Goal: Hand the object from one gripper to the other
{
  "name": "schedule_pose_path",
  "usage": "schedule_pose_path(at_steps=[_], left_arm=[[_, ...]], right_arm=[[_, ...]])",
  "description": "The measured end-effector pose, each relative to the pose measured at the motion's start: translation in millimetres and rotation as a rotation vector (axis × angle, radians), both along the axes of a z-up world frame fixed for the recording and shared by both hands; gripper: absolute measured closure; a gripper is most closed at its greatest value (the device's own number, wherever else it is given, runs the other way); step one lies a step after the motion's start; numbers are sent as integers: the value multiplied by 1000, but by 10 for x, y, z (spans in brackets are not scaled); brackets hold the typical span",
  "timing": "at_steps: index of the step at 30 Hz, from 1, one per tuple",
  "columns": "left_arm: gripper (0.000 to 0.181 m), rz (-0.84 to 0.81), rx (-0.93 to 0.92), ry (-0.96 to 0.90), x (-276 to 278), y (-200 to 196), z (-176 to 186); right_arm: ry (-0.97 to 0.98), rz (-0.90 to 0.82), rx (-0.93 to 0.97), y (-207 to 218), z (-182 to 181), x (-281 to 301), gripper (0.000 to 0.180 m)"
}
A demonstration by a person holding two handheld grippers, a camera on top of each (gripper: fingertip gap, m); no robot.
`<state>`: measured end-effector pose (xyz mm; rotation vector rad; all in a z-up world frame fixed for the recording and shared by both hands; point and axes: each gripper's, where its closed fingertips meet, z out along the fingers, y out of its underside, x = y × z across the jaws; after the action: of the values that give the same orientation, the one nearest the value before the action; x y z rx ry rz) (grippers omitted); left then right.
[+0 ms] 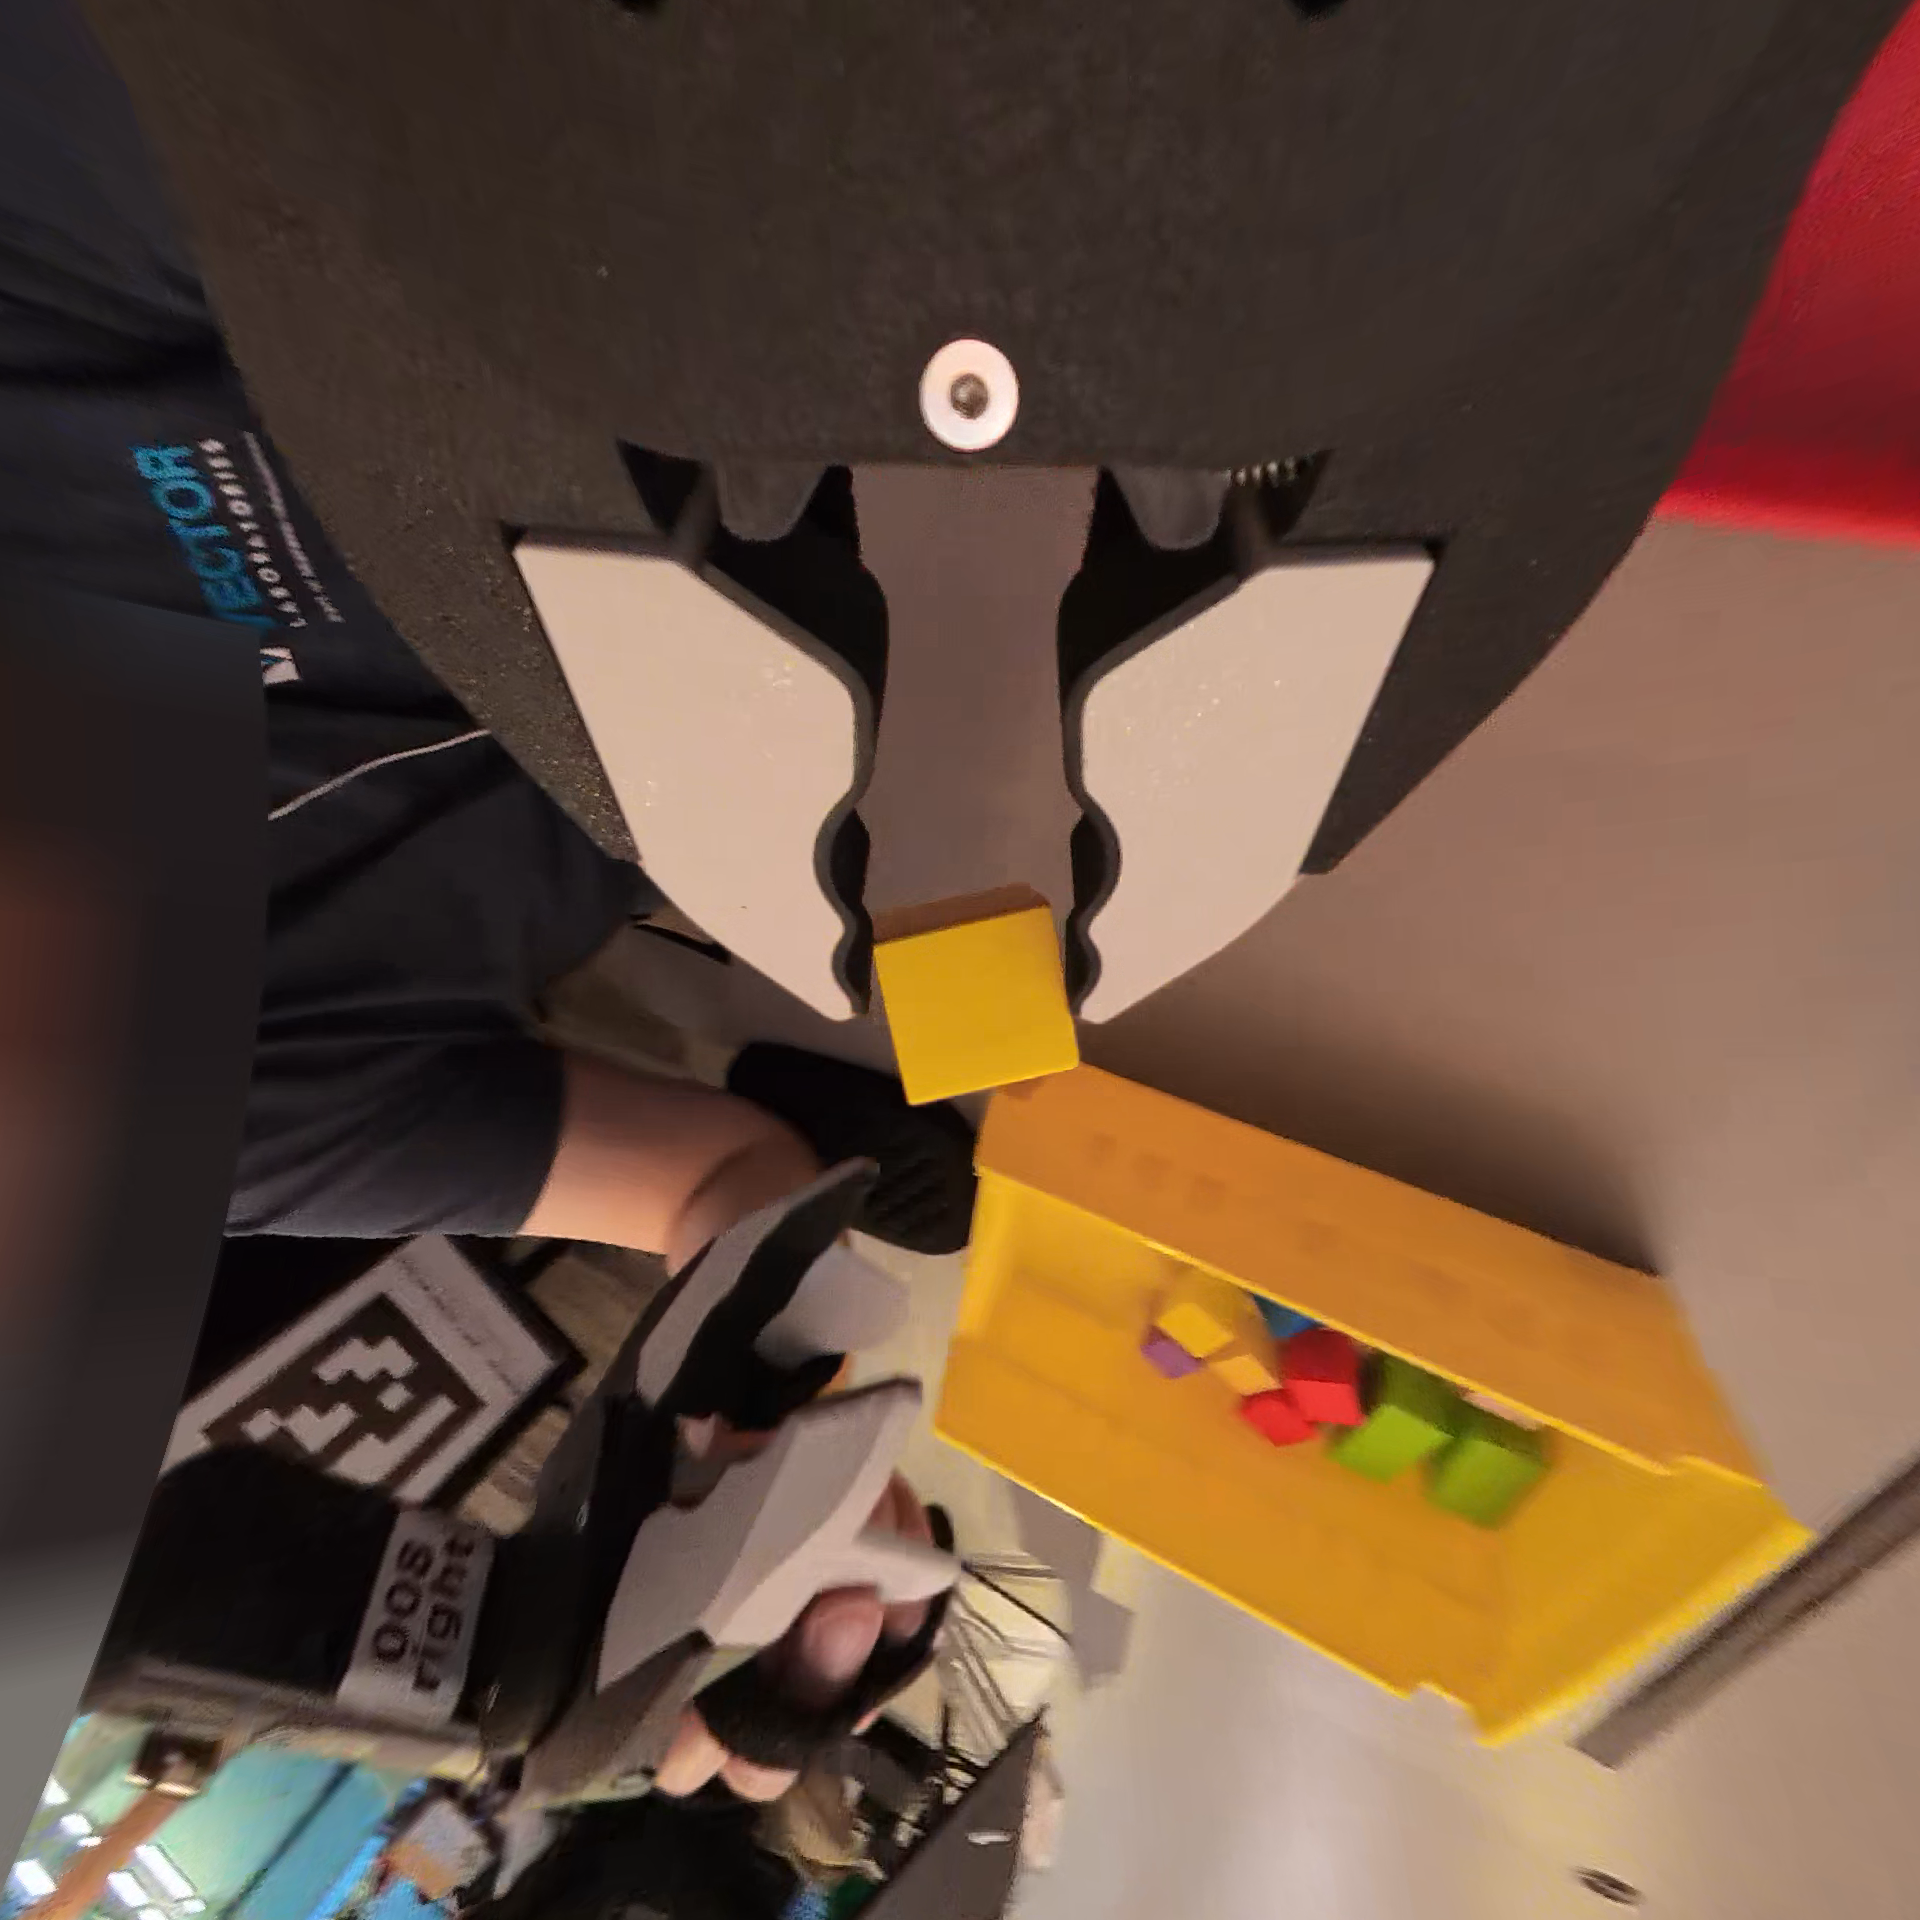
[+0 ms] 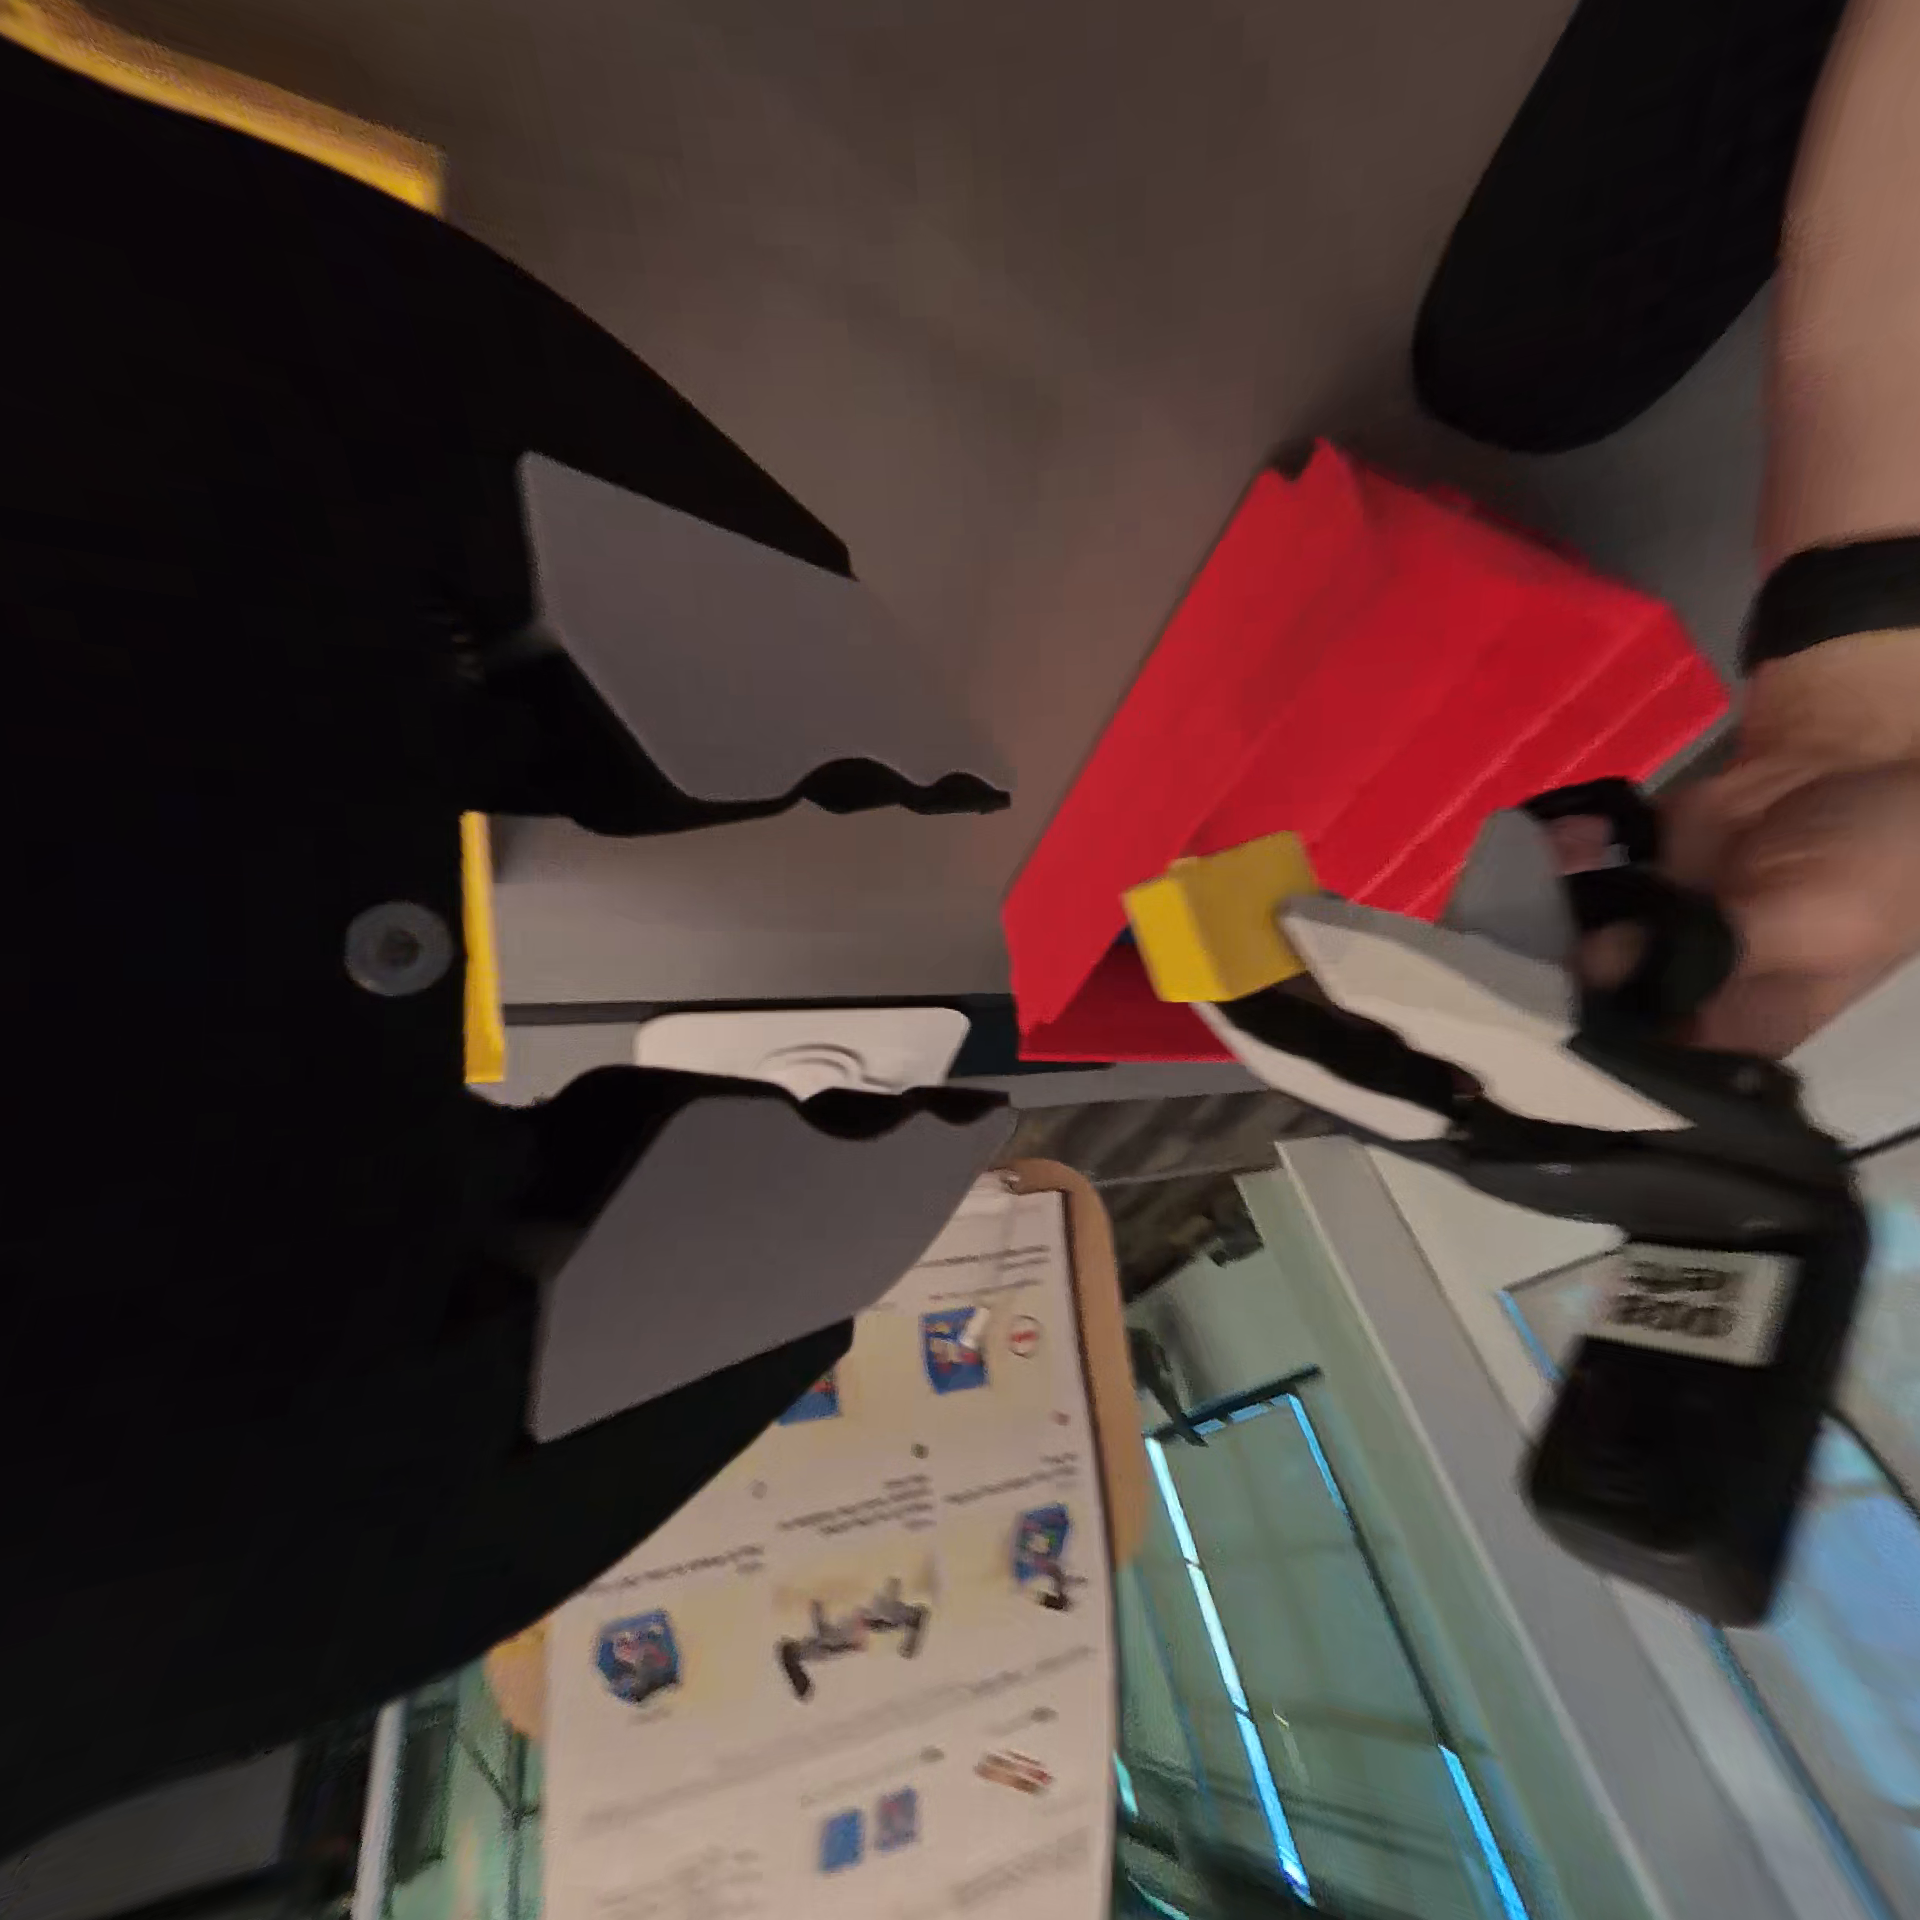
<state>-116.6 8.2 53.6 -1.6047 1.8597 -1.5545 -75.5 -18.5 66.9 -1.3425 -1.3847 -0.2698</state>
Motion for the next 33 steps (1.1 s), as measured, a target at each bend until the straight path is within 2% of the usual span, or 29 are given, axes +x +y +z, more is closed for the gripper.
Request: schedule_pose_path(at_steps=[6, 8, 9, 12, 15, 17, 22, 25, 28, 30, 33], left_arm=[[146, -113, -180, 4, 83, -243, 36], [146, -107, -161, 29, 113, -242, -39], [146, -113, -146, 39, 117, -252, -72], [145, -126, -115, 33, 113, -247, -93], [149, -69, -95, 1, 81, -92, -37], [149, 41, -78, 13, 7, 160, -30], [154, 386, -34, 253, -408, 841, -353], [162, 396, -104, 279, -547, 872, -345], [161, 432, -94, 296, -608, 945, -379], [160, 435, -87, 325, -617, 953, -436], [160, 421, -77, 333, -562, 923, -460]], right_arm=[[-6, 92, 56, 23, -129, -388, 128], [-36, 72, 65, 75, -188, -396, 133], [-40, 68, 83, 90, -187, -400, 143], [-48, 67, 47, 91, -244, -401, 145], [-65, 36, 7, 99, -261, -295, 146], [-72, -15, -39, 113, -251, -109, 146], [-58, -264, -367, 37, -475, 931, 146], [-36, -423, -591, -124, -808, 1566, 145], [-76, -528, -844, -317, -1271, 1915, 145], [-107, -531, -993, -385, -1548, 1949, 145], [-131, -478, -1047, -264, -1803, 1892, 145]])
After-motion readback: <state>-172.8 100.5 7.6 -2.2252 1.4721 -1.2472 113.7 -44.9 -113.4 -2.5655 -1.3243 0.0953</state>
